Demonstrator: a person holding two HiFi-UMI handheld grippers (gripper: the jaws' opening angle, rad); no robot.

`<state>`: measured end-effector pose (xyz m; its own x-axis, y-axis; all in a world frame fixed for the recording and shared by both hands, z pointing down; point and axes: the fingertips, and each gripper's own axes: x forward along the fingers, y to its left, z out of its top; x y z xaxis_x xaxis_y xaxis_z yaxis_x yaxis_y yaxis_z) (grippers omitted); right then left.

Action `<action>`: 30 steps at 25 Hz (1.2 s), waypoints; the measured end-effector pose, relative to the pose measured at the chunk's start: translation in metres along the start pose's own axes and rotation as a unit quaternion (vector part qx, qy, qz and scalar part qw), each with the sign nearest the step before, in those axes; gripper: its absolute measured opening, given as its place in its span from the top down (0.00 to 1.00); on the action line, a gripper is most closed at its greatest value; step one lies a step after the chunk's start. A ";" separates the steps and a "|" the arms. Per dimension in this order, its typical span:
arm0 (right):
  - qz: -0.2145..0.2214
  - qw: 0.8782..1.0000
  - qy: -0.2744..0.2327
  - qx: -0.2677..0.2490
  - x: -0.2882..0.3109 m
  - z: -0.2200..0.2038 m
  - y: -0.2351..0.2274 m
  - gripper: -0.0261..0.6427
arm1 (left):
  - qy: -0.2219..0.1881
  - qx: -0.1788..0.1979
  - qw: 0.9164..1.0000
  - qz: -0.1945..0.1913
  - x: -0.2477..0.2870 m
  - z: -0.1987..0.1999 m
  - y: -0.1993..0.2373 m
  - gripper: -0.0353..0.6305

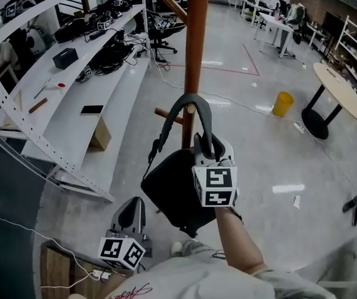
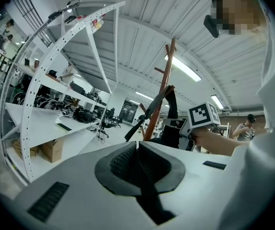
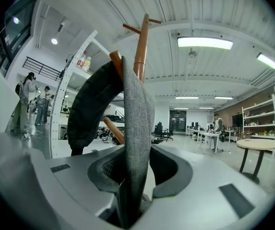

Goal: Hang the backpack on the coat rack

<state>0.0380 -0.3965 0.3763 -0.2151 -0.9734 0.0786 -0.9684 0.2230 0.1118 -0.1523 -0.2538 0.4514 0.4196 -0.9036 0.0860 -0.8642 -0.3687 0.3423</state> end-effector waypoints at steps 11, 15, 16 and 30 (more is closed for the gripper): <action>-0.004 1.000 0.000 -0.007 -0.045 -0.007 -0.002 0.78 | -0.002 0.007 1.000 -0.014 -0.007 -0.005 -0.022 0.91; 0.007 1.000 -0.010 -0.011 -0.067 -0.001 -0.002 0.78 | -0.008 0.011 1.000 -0.010 -0.013 -0.006 -0.036 0.91; 0.012 1.000 -0.013 -0.011 -0.074 0.001 -0.002 0.78 | -0.010 0.012 1.000 -0.008 -0.015 -0.006 -0.040 0.91; 0.091 0.994 -0.051 -0.018 -0.207 0.011 0.004 0.87 | -0.047 0.035 0.998 0.006 -0.073 -0.020 -0.140 0.91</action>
<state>0.0771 -0.1945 0.3498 -0.3998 -0.9166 -0.0004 -0.9076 0.3958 0.1403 -0.0559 -0.1322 0.4155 0.3838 -0.9234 0.0007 -0.8877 -0.3688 0.2758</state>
